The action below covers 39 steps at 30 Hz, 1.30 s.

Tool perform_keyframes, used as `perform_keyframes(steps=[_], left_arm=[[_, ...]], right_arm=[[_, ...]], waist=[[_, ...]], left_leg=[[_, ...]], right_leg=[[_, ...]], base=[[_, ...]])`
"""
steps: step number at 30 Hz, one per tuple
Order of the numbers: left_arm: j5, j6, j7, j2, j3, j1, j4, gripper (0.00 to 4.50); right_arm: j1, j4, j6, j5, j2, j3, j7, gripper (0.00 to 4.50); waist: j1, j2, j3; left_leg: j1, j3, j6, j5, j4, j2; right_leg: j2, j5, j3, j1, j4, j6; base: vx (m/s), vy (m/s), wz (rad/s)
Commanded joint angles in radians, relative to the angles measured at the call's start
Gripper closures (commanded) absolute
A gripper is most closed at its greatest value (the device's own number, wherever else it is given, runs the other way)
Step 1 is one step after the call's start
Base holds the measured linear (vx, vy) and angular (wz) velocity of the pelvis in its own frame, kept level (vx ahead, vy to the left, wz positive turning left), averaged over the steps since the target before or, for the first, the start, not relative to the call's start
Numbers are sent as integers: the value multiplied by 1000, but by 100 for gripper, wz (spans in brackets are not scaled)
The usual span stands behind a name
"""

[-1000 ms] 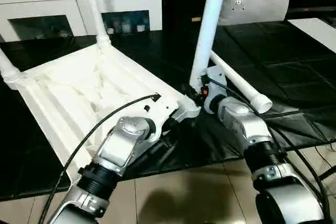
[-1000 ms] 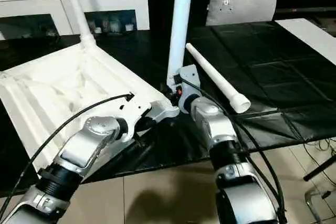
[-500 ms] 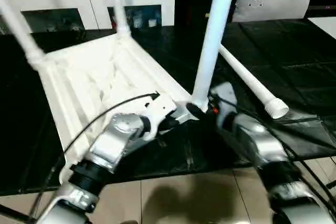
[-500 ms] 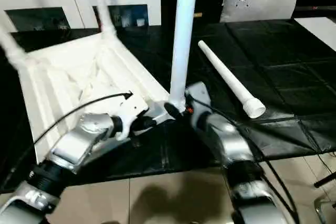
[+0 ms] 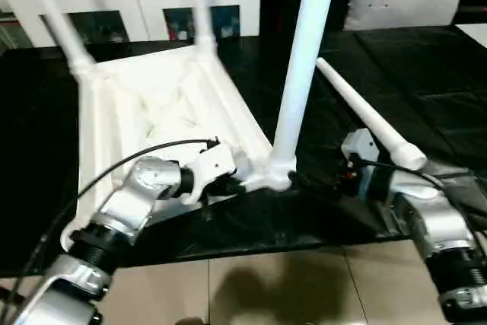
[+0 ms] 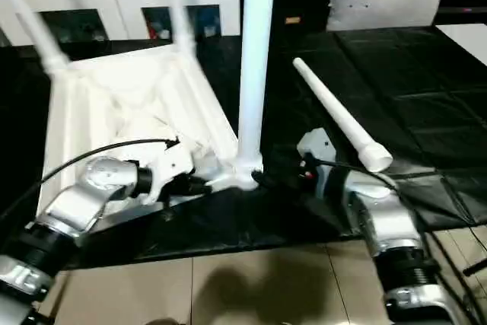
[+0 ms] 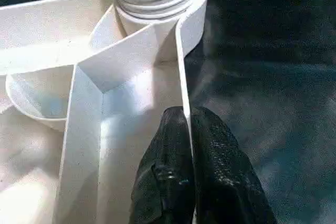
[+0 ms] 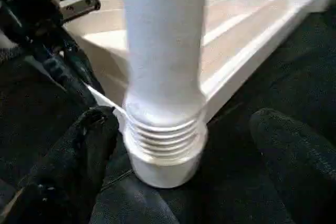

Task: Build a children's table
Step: Rotate leg to tighten

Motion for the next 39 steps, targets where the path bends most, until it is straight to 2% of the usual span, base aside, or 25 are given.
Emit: perform_keyframes(steps=[1,3,11,15,20,23,26,29,31,33,34,35,36,38,39], left_arm=[[23,-36,-85,10,-74,1,13,450],[17,-59,-131,19,-85,-3,14,450],[15,-102,-194,19,-99,-15,17,450],[19,-110,-205,15,-101,-18,23,450],[21,-115,-210,15,-102,-13,27,450],[20,-111,-211,16,-102,-9,24,450],[-1,-57,-197,11,-85,11,2,450],[-34,47,-128,-23,-40,25,-31,450],[-53,109,-84,-48,-16,35,-61,450],[-72,213,17,-106,19,55,-119,450],[-72,219,24,-111,21,57,-123,450],[-72,272,91,-153,39,65,-147,450],[-66,316,151,-193,52,68,-166,450],[-58,332,182,-216,55,70,-175,450],[-42,363,242,-264,58,70,-190,450]], right_arm=[[-10,-21,8,18,-12,22,54,4],[-21,-13,16,17,-24,49,111,20],[-56,37,15,-13,-12,97,187,92],[-68,47,25,-13,-6,106,204,136],[-66,54,33,-22,-10,120,221,170],[-62,52,40,-22,-10,122,220,173],[-46,32,109,-2,3,111,197,181],[-34,8,181,-10,35,110,116,181],[-34,13,199,-27,67,103,36,181],[-39,34,235,-40,151,73,-134,182],[-39,36,238,-39,157,71,-144,182],[-46,51,251,-32,208,47,-230,182],[-56,71,252,-30,253,25,-305,182],[-64,90,244,-30,279,11,-353,182],[-84,133,239,-18,334,-30,-454,182]], waist=[[-1,-2,-66],[4,-7,-67],[23,-7,-67],[23,-9,-68],[24,-9,-71],[25,-9,-71],[25,-6,-71],[20,-7,-68],[16,-6,-64],[5,-8,-49],[1,-11,-48],[-12,-11,-48],[-21,-12,-49],[-38,-11,-50],[-45,-11,-53]], left_leg=[[2,-2,163,-36,-58,54],[2,-1,166,-33,-57,55],[3,1,148,-41,-56,57],[0,3,137,-49,-56,56],[0,3,135,-31,-54,56],[0,5,140,-23,-52,56],[0,4,138,-28,-53,57],[1,6,124,-36,-56,58],[3,8,105,-79,-61,56],[4,8,57,-172,-72,52],[6,8,43,-191,-74,50],[5,5,21,-203,-78,50],[3,3,13,-200,-78,48],[3,3,18,-193,-77,47],[4,5,26,-189,-74,46]], right_leg=[[-66,17,62,58,-55,-272],[-68,24,62,59,-53,-274],[-71,-10,63,56,-50,-270],[-70,-20,62,58,-51,-262],[-70,0,62,59,-47,-260],[-69,7,62,59,-46,-261],[-69,-2,61,60,-47,-260],[-69,-15,62,60,-48,-260],[-70,-79,62,60,-56,-250],[-71,-243,62,58,-76,-213],[-72,-293,62,60,-80,-196],[-73,-346,62,63,-82,-174],[-71,-360,61,63,-86,-156],[-68,-327,63,58,-86,-167],[-67,-307,64,58,-86,-173]], base=[[0,0,0],[0,0,0],[0,0,0],[0,0,0],[0,0,0],[0,0,0],[0,0,0],[0,0,0],[0,0,0],[0,0,0],[0,0,0],[0,0,0],[0,0,0],[0,0,0],[0,0,0]])
